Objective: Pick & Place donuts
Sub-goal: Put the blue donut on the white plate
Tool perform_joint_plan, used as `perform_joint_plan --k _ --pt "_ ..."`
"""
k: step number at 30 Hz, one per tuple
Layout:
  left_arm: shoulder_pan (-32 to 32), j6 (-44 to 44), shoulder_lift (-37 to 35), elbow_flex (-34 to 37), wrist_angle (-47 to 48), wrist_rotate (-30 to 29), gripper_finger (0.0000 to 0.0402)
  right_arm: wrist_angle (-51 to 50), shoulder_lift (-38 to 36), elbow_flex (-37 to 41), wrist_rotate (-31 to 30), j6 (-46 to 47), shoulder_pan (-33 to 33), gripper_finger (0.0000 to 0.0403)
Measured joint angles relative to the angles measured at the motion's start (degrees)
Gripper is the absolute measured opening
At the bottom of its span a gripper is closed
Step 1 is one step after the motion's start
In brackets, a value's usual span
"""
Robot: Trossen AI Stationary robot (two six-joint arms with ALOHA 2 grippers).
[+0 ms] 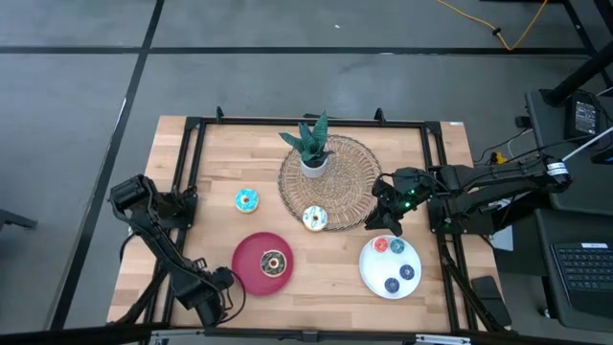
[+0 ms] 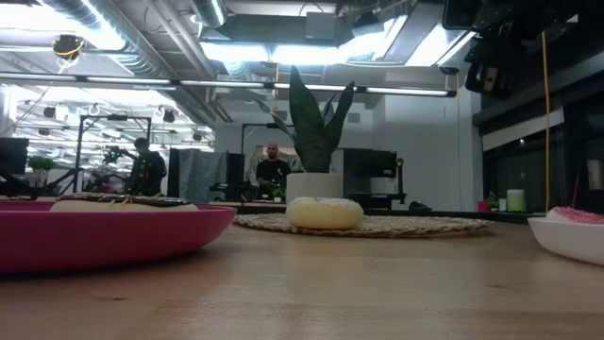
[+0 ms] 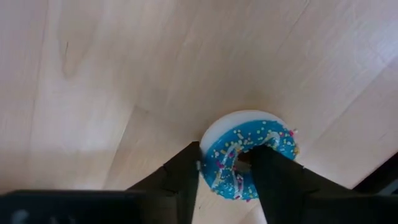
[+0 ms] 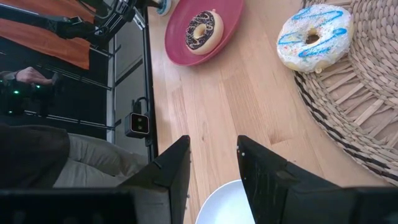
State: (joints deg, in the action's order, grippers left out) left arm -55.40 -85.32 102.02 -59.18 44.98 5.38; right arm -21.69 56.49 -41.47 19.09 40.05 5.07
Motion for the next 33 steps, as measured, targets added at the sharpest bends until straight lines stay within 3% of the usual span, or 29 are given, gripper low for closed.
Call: perform_joint_plan --k 7,13,22,33 --pt "0.0 -1.8 0.1 0.1 -0.4 0.0 0.0066 0.0 0.0 0.0 0.0 0.0 0.0 0.0134" --pt "0.1 -6.8 0.1 0.1 -0.5 -0.3 0.0031 0.0 0.0 0.0 0.0 0.0 0.0 0.0134" --pt "2.1 -10.5 0.1 -2.6 -0.8 -1.0 0.0024 0.0 0.0 0.0 0.0 0.0 0.0 0.0134" --pt "10.1 -7.6 0.0 -11.5 0.1 -0.8 0.0022 0.0 0.0 0.0 0.0 0.0 0.0 0.0134"
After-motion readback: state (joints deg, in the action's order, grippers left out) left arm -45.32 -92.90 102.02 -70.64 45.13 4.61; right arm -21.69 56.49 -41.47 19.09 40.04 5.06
